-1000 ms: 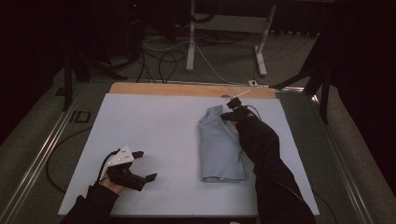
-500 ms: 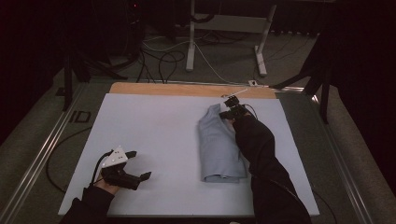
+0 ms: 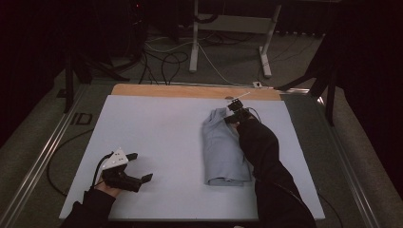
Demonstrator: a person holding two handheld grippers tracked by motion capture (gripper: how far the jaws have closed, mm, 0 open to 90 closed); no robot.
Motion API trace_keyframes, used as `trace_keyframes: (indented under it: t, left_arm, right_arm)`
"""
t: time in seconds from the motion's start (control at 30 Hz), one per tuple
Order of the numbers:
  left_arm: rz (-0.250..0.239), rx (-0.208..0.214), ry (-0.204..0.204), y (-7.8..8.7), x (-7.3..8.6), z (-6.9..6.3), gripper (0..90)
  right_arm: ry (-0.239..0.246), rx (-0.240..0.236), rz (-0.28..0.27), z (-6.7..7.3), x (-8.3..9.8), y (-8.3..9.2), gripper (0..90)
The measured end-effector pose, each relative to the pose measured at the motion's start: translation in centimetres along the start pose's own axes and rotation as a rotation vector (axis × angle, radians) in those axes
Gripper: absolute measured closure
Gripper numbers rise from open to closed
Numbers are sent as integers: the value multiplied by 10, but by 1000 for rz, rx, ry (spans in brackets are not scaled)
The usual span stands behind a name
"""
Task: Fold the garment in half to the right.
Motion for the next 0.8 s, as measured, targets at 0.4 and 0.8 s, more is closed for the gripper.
trace_keyframes:
  t: [0.4,0.8]
  left_arm:
    - [-7,-4,1,1,-2,1,4]
    - [-8,-3,3,2,-2,2,3]
  right_arm:
    - [24,-54,-61,7,-11,30,381]
    - [38,-80,-116,18,-7,54,136]
Point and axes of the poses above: each handheld gripper's, and its own axes: y roughly backward along the jaws, x roughly out of its underside, z roughly to its left, the point moved 4 cm from there along -y, roughly forward along the jaws, and after that the axes turned 11 degrees about -z, right-handed, at the moved point
